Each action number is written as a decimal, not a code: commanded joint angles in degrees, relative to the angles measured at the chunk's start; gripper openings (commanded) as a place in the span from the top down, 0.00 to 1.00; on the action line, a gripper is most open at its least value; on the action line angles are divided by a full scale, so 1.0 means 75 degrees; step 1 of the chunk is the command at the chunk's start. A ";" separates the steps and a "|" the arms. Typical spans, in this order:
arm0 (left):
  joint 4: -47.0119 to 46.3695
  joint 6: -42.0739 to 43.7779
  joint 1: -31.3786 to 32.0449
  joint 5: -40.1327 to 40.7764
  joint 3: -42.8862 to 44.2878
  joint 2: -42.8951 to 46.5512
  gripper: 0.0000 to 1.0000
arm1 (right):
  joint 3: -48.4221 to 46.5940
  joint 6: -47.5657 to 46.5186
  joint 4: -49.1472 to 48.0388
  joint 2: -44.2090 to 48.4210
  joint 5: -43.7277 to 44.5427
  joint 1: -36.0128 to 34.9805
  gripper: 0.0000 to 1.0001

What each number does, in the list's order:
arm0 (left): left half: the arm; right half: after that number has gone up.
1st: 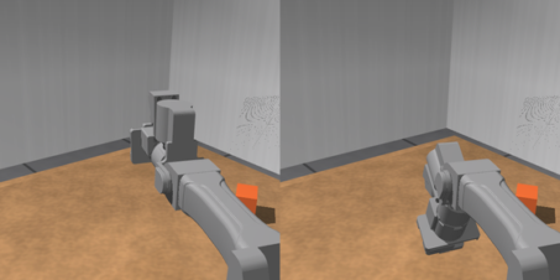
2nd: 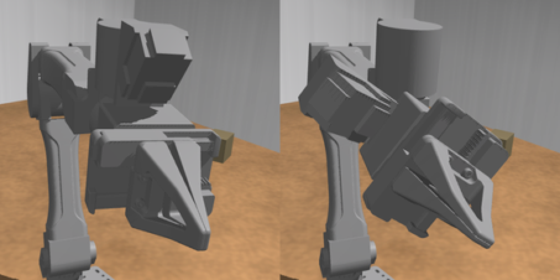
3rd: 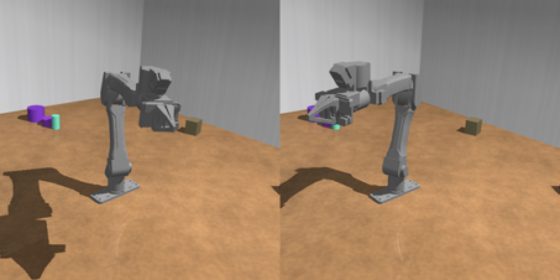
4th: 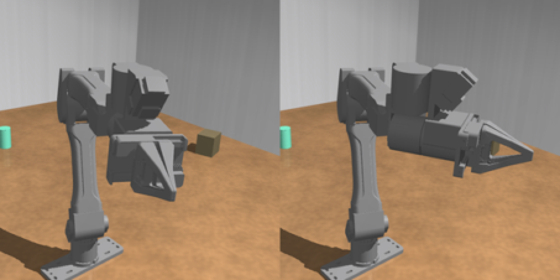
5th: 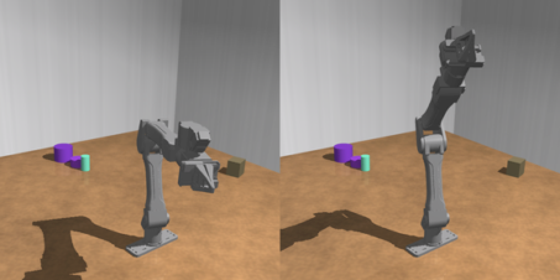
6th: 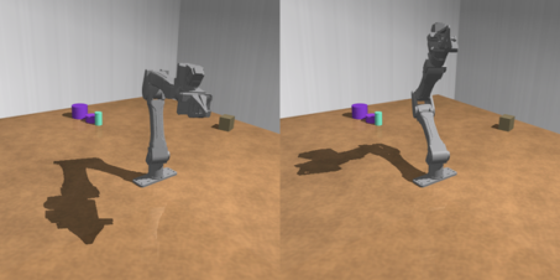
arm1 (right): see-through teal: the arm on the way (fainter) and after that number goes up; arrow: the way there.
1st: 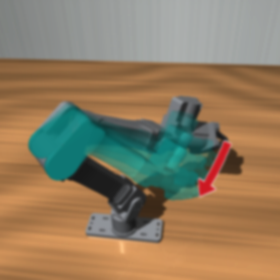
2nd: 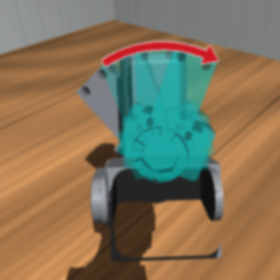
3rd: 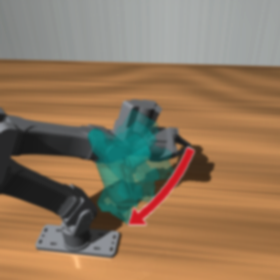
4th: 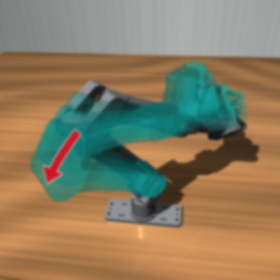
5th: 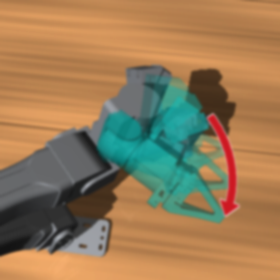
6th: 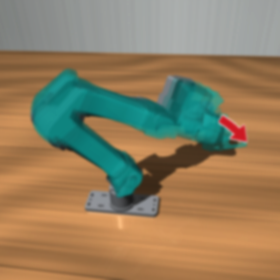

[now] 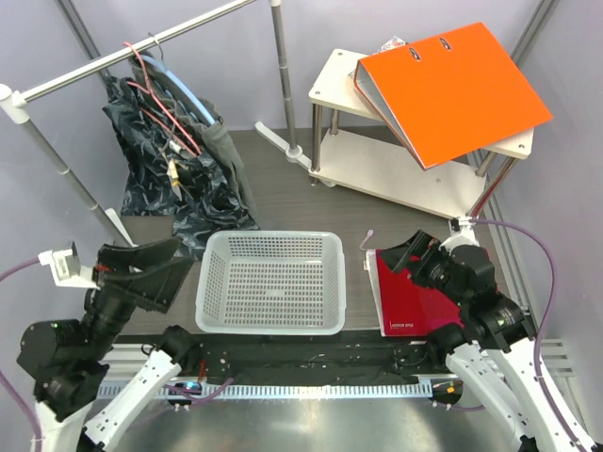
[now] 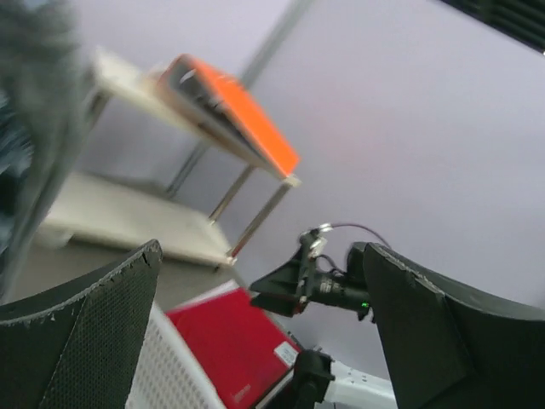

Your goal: Remove the shorts from the hanger

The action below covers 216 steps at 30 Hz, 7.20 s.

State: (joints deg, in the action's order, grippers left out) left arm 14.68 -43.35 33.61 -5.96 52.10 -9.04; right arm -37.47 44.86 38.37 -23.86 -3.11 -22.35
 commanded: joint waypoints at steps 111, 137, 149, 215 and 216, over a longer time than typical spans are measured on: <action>0.6000 -0.2891 0.0547 0.1731 0.1116 0.1240 0.01 | -1.2070 -0.6566 -0.6147 -1.0039 0.4223 -0.4626 0.99; 0.2664 -0.2411 0.0547 0.0281 0.0729 -0.1964 0.01 | -0.5129 -0.6850 -0.4873 -0.3593 0.3943 -0.4637 0.99; 0.3070 0.0154 0.0547 -0.0753 0.7780 -0.7874 0.08 | -0.5199 -0.5667 -0.3945 -0.3663 0.3439 -0.4637 0.99; 0.0329 0.1949 0.0301 0.0841 0.8054 -1.0467 1.00 | -1.0155 -0.3145 0.1213 -0.6567 0.0849 -0.4637 0.03; 0.0293 0.1821 0.0301 0.0829 0.7996 -1.0432 1.00 | -1.0214 -0.3169 0.1085 -0.6720 0.0884 -0.4637 0.04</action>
State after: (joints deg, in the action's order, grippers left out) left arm 25.41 -27.24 36.25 0.99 112.16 -91.66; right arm -112.01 22.55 49.30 -68.14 6.68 -57.14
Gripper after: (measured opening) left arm 0.023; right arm 0.973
